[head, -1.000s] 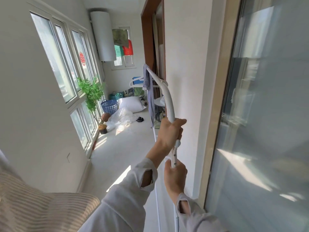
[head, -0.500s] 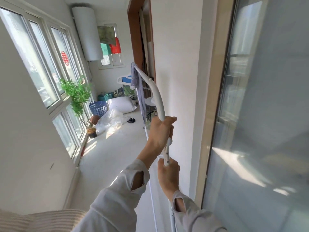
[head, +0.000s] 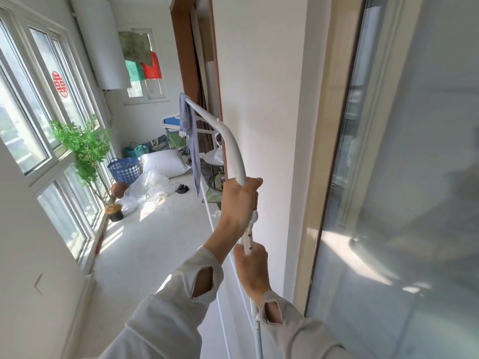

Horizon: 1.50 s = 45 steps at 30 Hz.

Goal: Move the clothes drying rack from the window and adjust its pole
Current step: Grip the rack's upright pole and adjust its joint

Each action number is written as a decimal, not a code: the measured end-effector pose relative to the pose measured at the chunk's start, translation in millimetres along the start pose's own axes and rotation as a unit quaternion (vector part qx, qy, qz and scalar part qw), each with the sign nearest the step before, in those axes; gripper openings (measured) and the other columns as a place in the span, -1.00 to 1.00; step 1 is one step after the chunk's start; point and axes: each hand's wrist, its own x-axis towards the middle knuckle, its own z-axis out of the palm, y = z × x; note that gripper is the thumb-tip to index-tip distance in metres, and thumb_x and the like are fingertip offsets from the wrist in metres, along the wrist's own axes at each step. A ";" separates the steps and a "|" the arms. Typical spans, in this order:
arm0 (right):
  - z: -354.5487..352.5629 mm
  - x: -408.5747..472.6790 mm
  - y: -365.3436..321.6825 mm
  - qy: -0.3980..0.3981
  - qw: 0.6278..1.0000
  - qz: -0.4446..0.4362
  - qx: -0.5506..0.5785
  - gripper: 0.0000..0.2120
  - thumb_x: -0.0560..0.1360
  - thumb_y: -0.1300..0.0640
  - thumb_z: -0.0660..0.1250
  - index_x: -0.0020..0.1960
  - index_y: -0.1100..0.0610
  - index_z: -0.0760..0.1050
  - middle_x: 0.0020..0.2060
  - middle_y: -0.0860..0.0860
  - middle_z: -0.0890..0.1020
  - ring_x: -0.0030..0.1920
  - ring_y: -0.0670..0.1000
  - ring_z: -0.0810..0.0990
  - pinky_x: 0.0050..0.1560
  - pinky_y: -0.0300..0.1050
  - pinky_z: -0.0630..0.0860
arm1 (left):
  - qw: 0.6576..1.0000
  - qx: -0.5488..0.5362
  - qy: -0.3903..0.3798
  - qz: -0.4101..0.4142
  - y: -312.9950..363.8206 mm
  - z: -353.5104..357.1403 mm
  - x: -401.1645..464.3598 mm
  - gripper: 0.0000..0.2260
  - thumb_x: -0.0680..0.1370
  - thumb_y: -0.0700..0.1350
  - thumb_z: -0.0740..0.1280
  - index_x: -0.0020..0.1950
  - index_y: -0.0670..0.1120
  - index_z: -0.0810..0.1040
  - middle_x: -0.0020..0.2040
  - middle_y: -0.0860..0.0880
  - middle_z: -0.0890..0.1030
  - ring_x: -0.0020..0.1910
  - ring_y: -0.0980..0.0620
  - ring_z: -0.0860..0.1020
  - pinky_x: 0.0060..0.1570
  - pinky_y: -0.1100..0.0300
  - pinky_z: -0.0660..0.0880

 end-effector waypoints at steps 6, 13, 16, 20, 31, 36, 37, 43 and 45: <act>0.6 36.0 5.6 -0.025 1.000 -0.011 0.002 -0.62 0.48 0.22 0.22 -0.44 -0.07 0.23 -0.53 -0.11 0.34 -0.55 -0.17 0.35 -0.53 -0.39 0.27 | 1.000 0.004 0.015 -0.008 -4.9 11.6 29.8 -0.76 0.58 -0.25 0.28 -0.29 -0.23 0.45 -0.47 -0.07 0.29 -0.51 -0.03 0.20 -0.45 0.15 0.19; -5.7 81.3 15.3 -0.049 0.998 -0.039 0.015 -0.55 0.50 0.28 0.21 -0.48 -0.05 0.19 -0.64 -0.12 0.32 -0.58 -0.15 0.30 -0.57 -0.38 0.27 | 0.999 0.018 0.049 -0.014 -14.7 32.5 66.2 -0.78 0.58 -0.24 0.27 -0.27 -0.21 0.45 -0.39 -0.20 0.30 -0.49 -0.03 0.20 -0.43 0.12 0.19; -14.0 105.3 17.2 -0.060 0.997 -0.039 0.015 -0.58 0.50 0.27 0.22 -0.47 -0.01 0.21 -0.55 -0.08 0.31 -0.57 -0.13 0.29 -0.56 -0.35 0.27 | 0.998 0.024 0.059 -0.009 -16.8 47.7 83.9 -0.79 0.59 -0.23 0.26 -0.26 -0.21 0.46 -0.36 -0.22 0.34 -0.49 -0.02 0.19 -0.44 0.12 0.19; -22.5 131.6 26.4 -0.066 0.997 -0.027 0.012 -0.62 0.48 0.22 0.22 -0.46 0.03 0.21 -0.50 -0.02 0.33 -0.48 -0.07 0.26 -0.50 -0.28 0.19 | 0.997 0.028 0.064 -0.013 -24.9 67.1 105.3 -0.80 0.58 -0.23 0.27 -0.25 -0.21 0.44 -0.42 -0.17 0.29 -0.49 -0.02 0.19 -0.43 0.12 0.19; -10.8 170.7 35.9 -0.081 0.996 -0.011 0.028 -0.67 0.43 0.15 0.19 -0.49 -0.02 0.26 -0.55 -0.09 0.35 -0.50 -0.09 0.28 -0.48 -0.24 0.25 | 0.996 0.030 0.089 -0.003 -39.3 70.6 144.8 -0.81 0.57 -0.25 0.27 -0.24 -0.19 0.43 -0.43 -0.09 0.28 -0.48 -0.02 0.19 -0.47 0.17 0.19; -3.4 188.1 40.1 -0.060 0.998 0.010 0.022 -0.71 0.39 0.13 0.20 -0.46 0.06 0.20 -0.53 -0.01 0.31 -0.45 0.03 0.23 -0.42 -0.08 0.23 | 0.998 0.018 0.067 0.004 -46.4 71.1 164.0 -0.77 0.57 -0.24 0.28 -0.29 -0.19 0.38 -0.43 -0.06 0.25 -0.47 -0.01 0.16 -0.49 0.19 0.15; -0.8 191.8 41.1 -0.057 0.998 0.014 0.021 -0.72 0.39 0.13 0.20 -0.45 0.08 0.21 -0.52 0.00 0.32 -0.45 0.04 0.23 -0.42 -0.08 0.24 | 0.998 0.010 0.062 -0.002 -47.9 70.1 168.8 -0.75 0.57 -0.24 0.27 -0.30 -0.17 0.36 -0.43 -0.05 0.24 -0.47 -0.01 0.15 -0.49 0.18 0.13; 8.3 201.0 45.2 -0.044 0.999 0.010 0.023 -0.70 0.39 0.17 0.22 -0.44 0.06 0.17 -0.60 -0.12 0.26 -0.52 -0.08 0.17 -0.51 -0.16 0.19 | 0.999 -0.007 0.037 -0.015 -54.4 62.8 181.9 -0.76 0.56 -0.23 0.28 -0.29 -0.15 0.34 -0.39 -0.11 0.19 -0.44 0.01 0.11 -0.49 0.20 0.10; 9.3 202.0 43.8 -0.039 0.999 0.010 0.024 -0.69 0.41 0.17 0.22 -0.43 0.07 0.17 -0.55 -0.09 0.26 -0.49 -0.08 0.17 -0.46 -0.08 0.21 | 0.999 -0.014 0.030 -0.014 -54.6 62.2 183.2 -0.78 0.56 -0.23 0.27 -0.28 -0.17 0.35 -0.36 -0.14 0.21 -0.42 0.01 0.09 -0.47 0.16 0.06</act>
